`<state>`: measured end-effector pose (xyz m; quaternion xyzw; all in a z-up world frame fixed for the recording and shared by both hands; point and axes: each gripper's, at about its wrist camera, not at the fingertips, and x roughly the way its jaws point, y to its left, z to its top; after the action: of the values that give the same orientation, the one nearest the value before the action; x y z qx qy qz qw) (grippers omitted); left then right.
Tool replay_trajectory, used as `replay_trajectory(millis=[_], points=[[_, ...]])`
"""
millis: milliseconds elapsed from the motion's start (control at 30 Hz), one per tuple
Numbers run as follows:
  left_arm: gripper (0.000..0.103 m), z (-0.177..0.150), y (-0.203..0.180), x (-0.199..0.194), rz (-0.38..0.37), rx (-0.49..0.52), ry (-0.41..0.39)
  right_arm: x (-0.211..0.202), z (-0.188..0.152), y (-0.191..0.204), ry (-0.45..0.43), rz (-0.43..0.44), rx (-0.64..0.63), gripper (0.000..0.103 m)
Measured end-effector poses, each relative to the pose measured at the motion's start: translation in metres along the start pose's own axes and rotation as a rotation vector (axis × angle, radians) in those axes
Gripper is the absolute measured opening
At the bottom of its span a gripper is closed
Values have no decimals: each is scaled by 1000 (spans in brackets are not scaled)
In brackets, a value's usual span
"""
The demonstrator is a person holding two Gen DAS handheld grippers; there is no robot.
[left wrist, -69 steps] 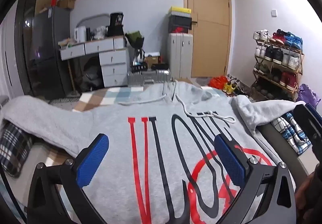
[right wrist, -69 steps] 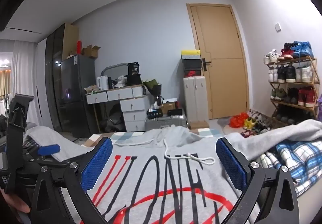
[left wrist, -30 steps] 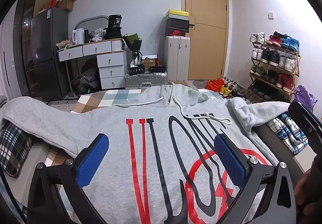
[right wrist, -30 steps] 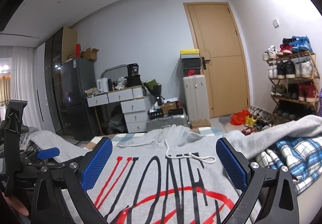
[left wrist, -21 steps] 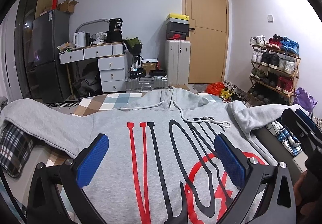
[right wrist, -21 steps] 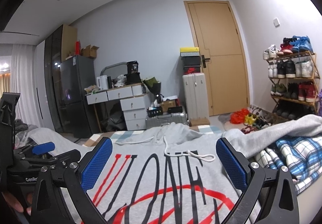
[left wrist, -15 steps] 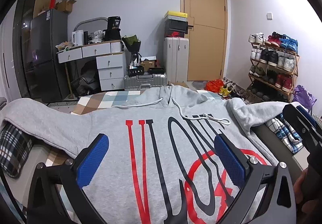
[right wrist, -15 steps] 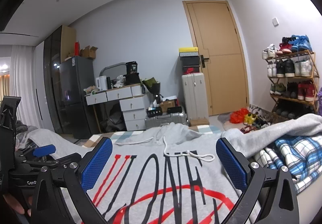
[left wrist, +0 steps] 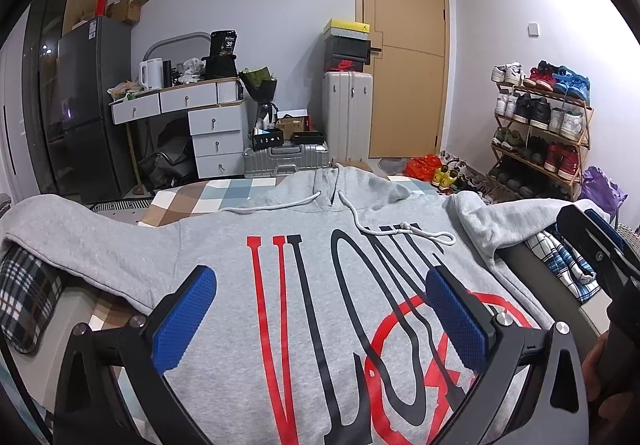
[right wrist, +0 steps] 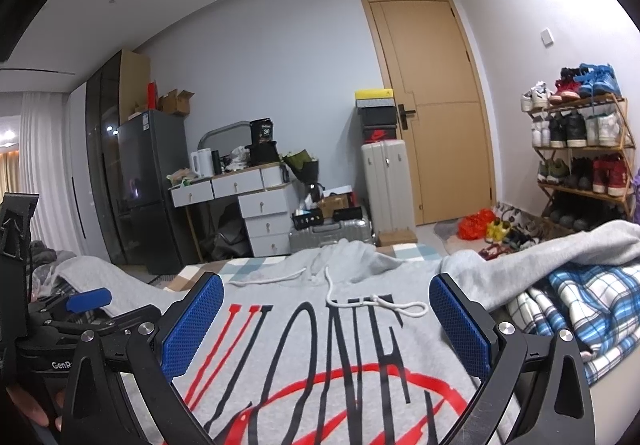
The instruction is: Fold large clothes
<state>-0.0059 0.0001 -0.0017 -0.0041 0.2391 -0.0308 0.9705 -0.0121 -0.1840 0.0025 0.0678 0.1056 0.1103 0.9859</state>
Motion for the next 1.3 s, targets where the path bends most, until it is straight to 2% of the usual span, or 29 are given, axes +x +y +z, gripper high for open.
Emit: replay_trajectory(millis=[467, 633, 733, 833, 933, 1033, 1167, 1300], points=[[102, -3, 0, 2, 4, 9, 9, 1, 1, -2, 23, 1, 13, 103], [102, -7, -1, 8, 13, 29, 36, 3, 17, -34, 47, -14, 94, 103], [102, -8, -1, 9, -2, 32, 57, 5, 33, -76, 108, -42, 151, 103], [102, -9, -4, 9, -10, 51, 65, 0, 50, -137, 153, -102, 217, 103], [102, -11, -8, 12, -13, 84, 82, -5, 60, -221, 222, -224, 350, 103], [102, -13, -10, 16, -15, 101, 105, -7, 58, -309, 292, -323, 562, 103], [102, -15, -13, 22, -11, 122, 134, -9, 43, -396, 342, -372, 793, 103], [102, -16, -15, 28, -7, 136, 162, -7, 35, -438, 337, -382, 901, 102]])
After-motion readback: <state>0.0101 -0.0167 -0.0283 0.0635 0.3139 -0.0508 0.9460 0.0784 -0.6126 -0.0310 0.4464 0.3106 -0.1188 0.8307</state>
